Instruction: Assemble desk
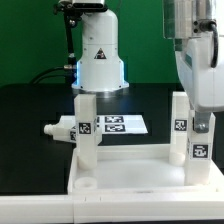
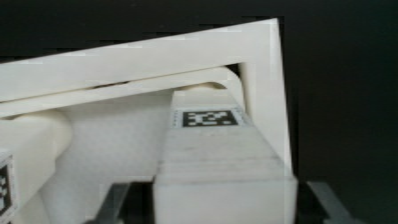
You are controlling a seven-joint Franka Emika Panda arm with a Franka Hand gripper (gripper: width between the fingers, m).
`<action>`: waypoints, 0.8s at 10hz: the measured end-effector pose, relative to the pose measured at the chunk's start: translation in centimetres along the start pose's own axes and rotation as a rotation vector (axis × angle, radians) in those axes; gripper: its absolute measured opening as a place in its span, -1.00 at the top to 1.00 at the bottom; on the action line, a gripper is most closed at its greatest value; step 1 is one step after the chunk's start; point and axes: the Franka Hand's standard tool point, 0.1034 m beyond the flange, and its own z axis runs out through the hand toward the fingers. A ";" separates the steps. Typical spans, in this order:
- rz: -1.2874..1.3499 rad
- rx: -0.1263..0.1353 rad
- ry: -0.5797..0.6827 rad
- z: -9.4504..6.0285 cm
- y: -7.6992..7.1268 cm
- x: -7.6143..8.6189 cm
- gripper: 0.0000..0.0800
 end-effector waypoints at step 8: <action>-0.048 0.061 -0.026 -4.6 -2.4 2.6 -0.59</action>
Offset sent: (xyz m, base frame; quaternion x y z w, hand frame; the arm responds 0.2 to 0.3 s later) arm 0.0000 0.0000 0.0000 0.0000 0.0000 0.0000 1.0000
